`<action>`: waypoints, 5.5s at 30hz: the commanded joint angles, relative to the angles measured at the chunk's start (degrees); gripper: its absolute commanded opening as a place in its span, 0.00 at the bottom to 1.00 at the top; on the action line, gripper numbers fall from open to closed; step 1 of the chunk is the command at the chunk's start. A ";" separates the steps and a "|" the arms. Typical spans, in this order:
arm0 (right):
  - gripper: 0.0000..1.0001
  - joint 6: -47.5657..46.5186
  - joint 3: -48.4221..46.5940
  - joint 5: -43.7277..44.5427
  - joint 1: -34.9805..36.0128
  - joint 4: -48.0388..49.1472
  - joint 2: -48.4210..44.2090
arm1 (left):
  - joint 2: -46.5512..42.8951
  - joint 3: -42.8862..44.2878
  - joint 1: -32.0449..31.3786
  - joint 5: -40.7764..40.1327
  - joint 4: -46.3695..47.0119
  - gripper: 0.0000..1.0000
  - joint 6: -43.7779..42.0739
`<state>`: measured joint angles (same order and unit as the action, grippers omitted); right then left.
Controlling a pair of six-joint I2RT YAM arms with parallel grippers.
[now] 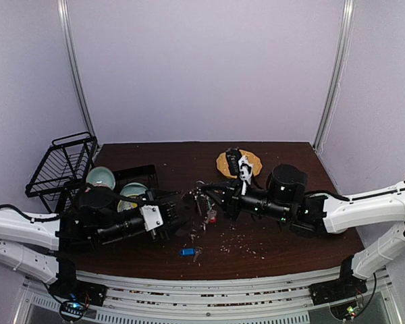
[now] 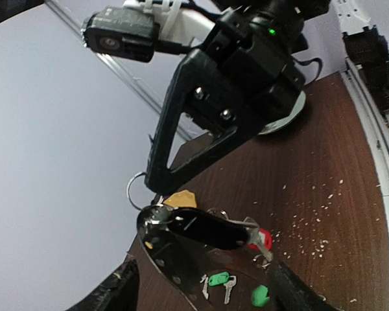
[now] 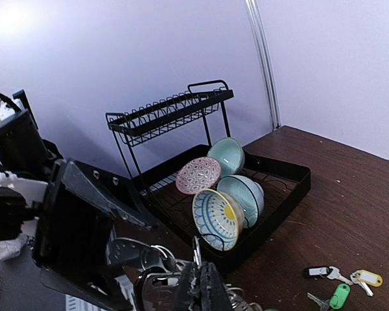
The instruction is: Put the keys on the keyring
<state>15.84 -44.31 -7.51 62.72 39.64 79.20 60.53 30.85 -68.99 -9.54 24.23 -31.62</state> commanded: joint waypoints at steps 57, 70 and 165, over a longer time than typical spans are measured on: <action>0.00 -15.30 -8.06 -12.76 2.15 -13.14 3.59 | 0.03 4.55 13.18 30.38 -10.91 0.25 21.69; 0.00 -15.40 -7.89 -12.89 2.20 -13.16 3.07 | 1.60 5.36 13.18 30.29 -13.00 0.15 21.07; 0.29 -16.81 -41.24 2.57 4.12 -70.61 40.54 | -21.86 -1.76 5.01 -12.61 -9.97 0.00 0.94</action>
<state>-0.95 -84.95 -5.30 66.32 -27.86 118.96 38.92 27.49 -64.27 -23.07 11.88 -31.55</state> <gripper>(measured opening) 0.293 0.005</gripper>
